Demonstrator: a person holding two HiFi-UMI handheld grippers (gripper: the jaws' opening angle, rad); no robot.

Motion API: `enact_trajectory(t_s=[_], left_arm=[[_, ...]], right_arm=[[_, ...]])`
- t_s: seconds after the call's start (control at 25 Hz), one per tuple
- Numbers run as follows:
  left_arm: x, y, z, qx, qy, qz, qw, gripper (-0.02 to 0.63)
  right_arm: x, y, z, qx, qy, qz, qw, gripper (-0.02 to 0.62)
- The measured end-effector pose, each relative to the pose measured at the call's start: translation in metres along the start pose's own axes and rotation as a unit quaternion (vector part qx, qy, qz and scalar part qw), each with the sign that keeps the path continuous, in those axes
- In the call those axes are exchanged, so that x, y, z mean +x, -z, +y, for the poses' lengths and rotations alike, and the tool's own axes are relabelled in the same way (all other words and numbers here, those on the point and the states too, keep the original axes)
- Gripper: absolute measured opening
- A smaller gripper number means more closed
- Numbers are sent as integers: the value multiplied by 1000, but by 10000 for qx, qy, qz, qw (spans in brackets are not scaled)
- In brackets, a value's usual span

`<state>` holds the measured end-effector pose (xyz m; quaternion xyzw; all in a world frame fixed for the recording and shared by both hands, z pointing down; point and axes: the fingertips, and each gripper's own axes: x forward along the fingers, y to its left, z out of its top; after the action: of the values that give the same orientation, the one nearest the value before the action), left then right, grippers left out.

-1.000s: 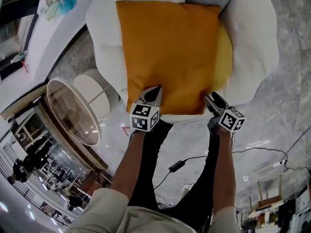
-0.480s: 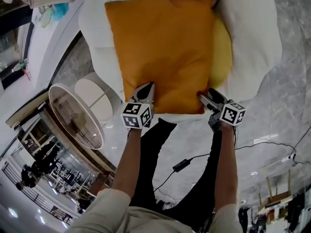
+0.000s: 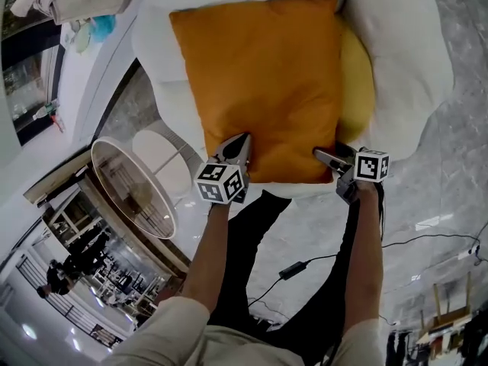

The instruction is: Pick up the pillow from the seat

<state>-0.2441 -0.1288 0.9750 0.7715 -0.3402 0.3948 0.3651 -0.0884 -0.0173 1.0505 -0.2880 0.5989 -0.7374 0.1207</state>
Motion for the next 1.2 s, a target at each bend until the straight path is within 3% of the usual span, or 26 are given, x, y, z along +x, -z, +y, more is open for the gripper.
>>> enact_trajectory(t_s=[0.12, 0.24, 0.36, 0.44, 0.68, 0.8, 1.0, 1.2], left_arm=[[0, -2, 2, -4, 55, -12, 10000, 8], [-1, -1, 3, 1, 33, -28, 10000, 8], [1, -1, 0, 29, -3, -56, 10000, 8], [2, -1, -3, 49, 7, -70, 10000, 8], [1, -4, -4, 173, -152, -203, 9995, 9], [-1, -7, -8, 260, -213, -176, 9993, 8], [-10, -13, -28, 572, -485, -58, 9972, 9], [-22, -29, -56, 683, -301, -94, 9972, 9]], right_arm=[[-1, 11, -6, -103, 166, 352, 9992, 436], [7, 45, -1, 99, -187, 861, 9961, 442], [10, 40, 4, 516, -675, 395, 9956, 455], [12, 34, 2, 551, -724, 175, 9957, 455], [29, 37, -6, 320, -142, 897, 9954, 454], [22, 34, 1, 189, 71, 849, 9962, 444], [7, 29, 16, 44, 598, 671, 9959, 341], [3, 31, 46, -199, 1051, 654, 9921, 285]])
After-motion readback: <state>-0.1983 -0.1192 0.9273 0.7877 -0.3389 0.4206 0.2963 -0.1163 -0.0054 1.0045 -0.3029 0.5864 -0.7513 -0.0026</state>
